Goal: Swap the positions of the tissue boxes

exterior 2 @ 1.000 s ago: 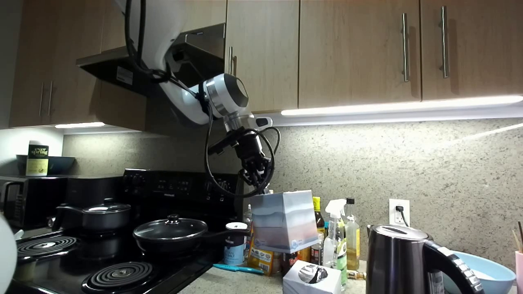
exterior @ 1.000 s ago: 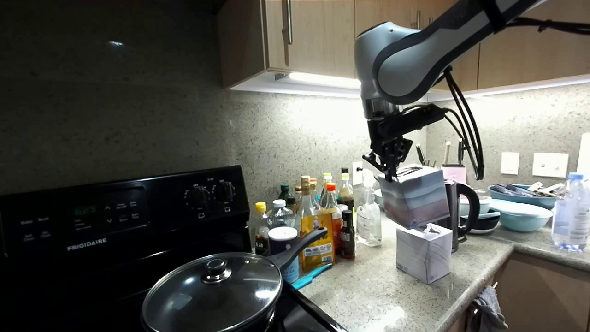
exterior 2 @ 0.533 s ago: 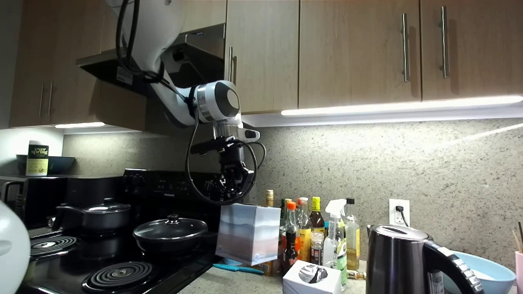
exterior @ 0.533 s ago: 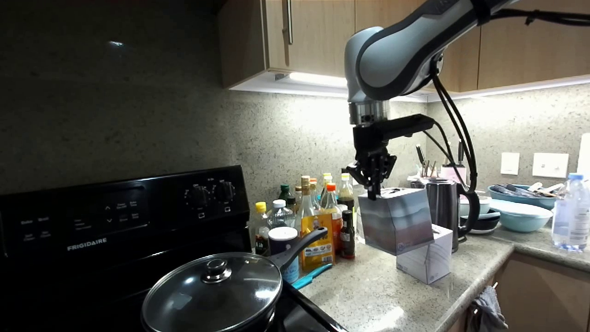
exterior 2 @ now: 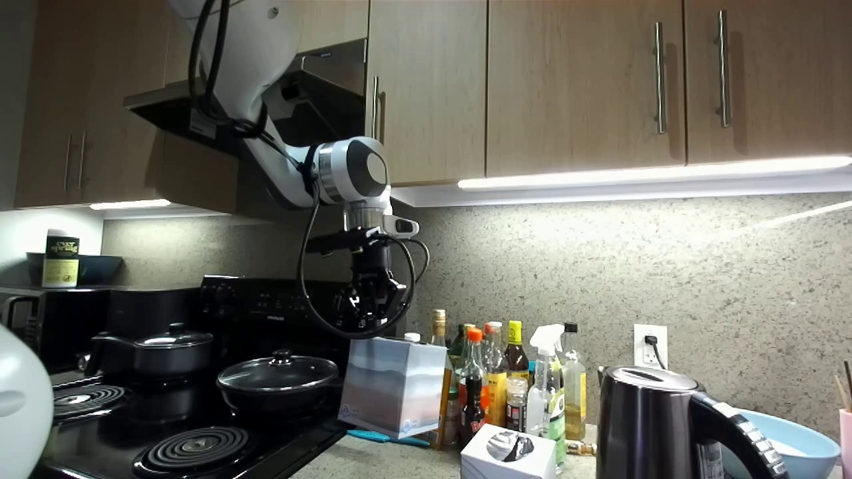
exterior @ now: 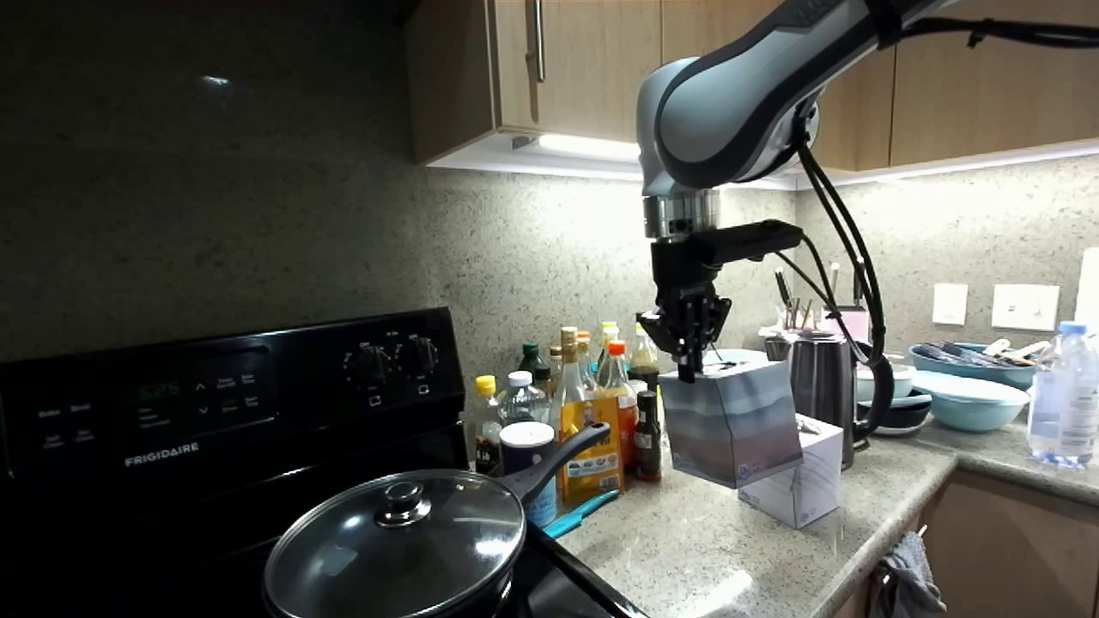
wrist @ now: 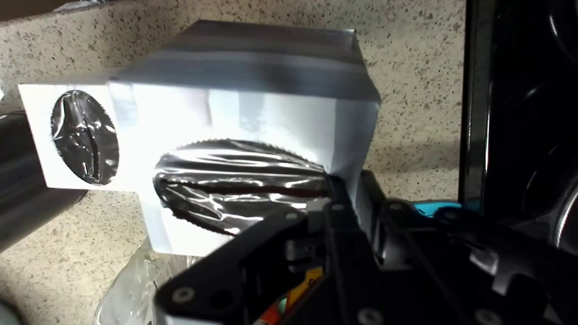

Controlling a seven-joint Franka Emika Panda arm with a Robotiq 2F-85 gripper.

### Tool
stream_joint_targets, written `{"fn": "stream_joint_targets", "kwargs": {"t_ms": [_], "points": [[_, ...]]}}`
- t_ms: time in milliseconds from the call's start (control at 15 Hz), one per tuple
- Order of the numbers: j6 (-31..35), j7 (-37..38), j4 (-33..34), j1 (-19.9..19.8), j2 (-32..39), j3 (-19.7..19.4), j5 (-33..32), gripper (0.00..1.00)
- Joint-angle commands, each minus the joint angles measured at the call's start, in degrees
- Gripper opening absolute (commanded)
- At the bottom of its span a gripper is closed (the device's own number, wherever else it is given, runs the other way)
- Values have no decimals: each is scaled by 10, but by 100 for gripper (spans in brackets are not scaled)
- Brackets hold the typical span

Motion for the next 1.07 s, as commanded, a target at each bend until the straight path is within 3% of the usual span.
{"fn": "stream_joint_targets", "kwargs": {"t_ms": [0,267,533,600,800,867,1000], "points": [[66,36,-27,-1,1,6,4,3],[151,76,-52,-1,33,7,11,3],[141,49,-72,1,47,3,45,3],[134,64,-57,1,51,4,22,11],[134,64,-63,1,54,3,27,11],[134,64,-63,1,54,3,27,3],[150,81,-62,0,62,2,-9,3]]}}
